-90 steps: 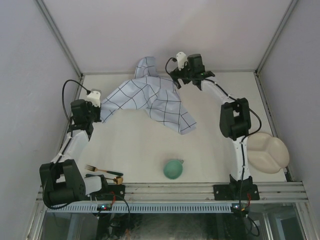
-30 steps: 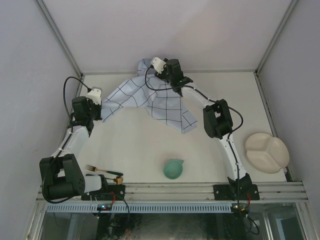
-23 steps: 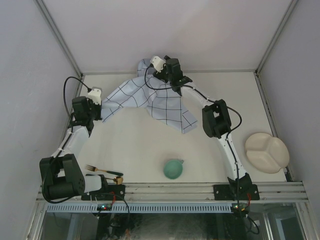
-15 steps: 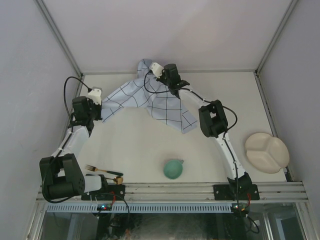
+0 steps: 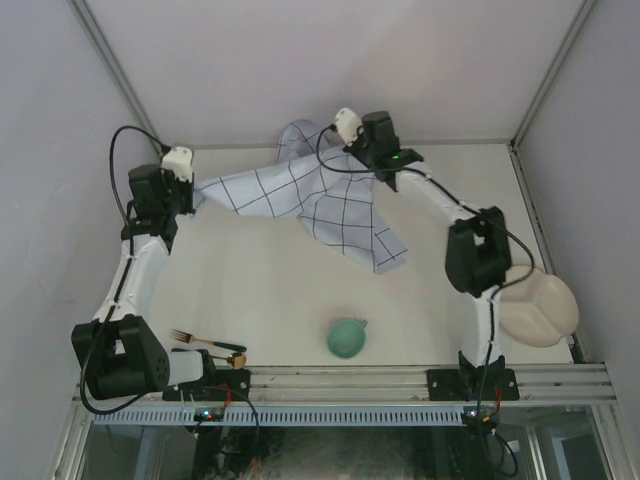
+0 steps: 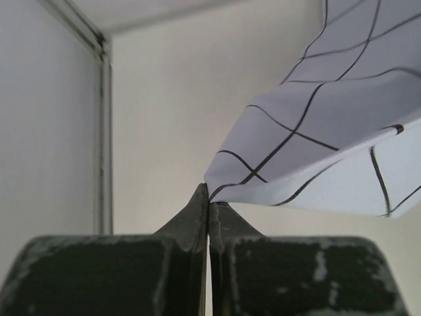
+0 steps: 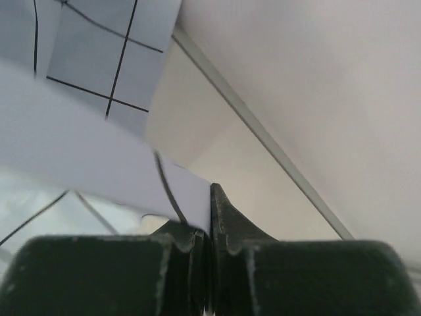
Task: Set the dinner table for one person
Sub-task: Flatten out the napkin at the center of the board.
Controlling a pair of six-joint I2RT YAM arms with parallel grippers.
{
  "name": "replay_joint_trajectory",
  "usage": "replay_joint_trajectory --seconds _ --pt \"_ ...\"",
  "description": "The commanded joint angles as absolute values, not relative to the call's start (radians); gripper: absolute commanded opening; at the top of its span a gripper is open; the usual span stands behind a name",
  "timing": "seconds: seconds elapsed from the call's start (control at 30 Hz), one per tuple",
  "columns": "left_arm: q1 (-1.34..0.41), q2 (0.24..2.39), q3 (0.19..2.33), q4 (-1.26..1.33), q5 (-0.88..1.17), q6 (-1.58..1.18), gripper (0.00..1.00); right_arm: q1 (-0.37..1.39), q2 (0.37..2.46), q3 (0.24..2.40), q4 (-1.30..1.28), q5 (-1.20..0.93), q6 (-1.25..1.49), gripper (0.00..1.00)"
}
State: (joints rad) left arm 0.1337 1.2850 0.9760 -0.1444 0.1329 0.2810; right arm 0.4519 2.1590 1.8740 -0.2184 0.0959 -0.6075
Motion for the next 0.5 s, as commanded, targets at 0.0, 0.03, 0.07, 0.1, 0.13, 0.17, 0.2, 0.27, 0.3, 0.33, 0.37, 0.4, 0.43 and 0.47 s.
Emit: replay_joint_trajectory --seconds 0.0,0.03,0.07,0.1,0.13,0.17,0.2,0.27,0.3,0.33,0.37,0.4,0.43,0.47 --pt "0.102 1.209 1.178 -0.221 0.172 0.259 0.01 0.414 1.778 1.771 -0.343 0.076 -0.526 0.0" --pt "0.095 1.196 1.201 -0.237 0.179 0.248 0.0 0.411 1.722 1.748 -0.396 0.059 -0.517 0.0" --pt "0.086 1.185 1.223 -0.249 0.186 0.237 0.0 0.41 1.67 1.725 -0.437 0.042 -0.51 0.0" --pt "0.076 1.175 1.242 -0.264 0.193 0.231 0.0 0.408 1.616 1.702 -0.478 0.025 -0.504 0.0" --pt "0.067 1.163 1.257 -0.274 0.195 0.228 0.0 0.407 1.566 1.679 -0.51 0.009 -0.5 0.0" --pt "0.058 1.152 1.269 -0.284 0.195 0.228 0.0 0.405 1.514 1.658 -0.541 -0.002 -0.498 0.0" --pt "0.05 1.141 1.278 -0.29 0.197 0.226 0.0 0.406 1.45 1.636 -0.561 -0.003 -0.496 0.0" --pt "0.04 1.12 1.285 -0.296 0.201 0.221 0.0 0.404 1.369 1.594 -0.593 0.0 -0.492 0.0" --pt "0.036 1.112 1.284 -0.296 0.201 0.218 0.0 0.402 1.332 1.582 -0.607 0.004 -0.492 0.0" --pt "0.034 1.106 1.284 -0.297 0.203 0.213 0.0 0.399 1.301 1.574 -0.624 0.012 -0.49 0.0" --pt "0.031 1.101 1.282 -0.301 0.204 0.21 0.0 0.395 1.272 1.57 -0.644 0.017 -0.487 0.0" --pt "0.027 1.094 1.282 -0.305 0.206 0.21 0.0 0.389 1.244 1.566 -0.661 0.02 -0.483 0.0" --pt "0.025 1.088 1.282 -0.309 0.205 0.209 0.0 0.381 1.216 1.56 -0.674 0.02 -0.48 0.0" --pt "0.023 1.082 1.282 -0.313 0.206 0.21 0.0 0.372 1.192 1.555 -0.687 0.023 -0.479 0.0"
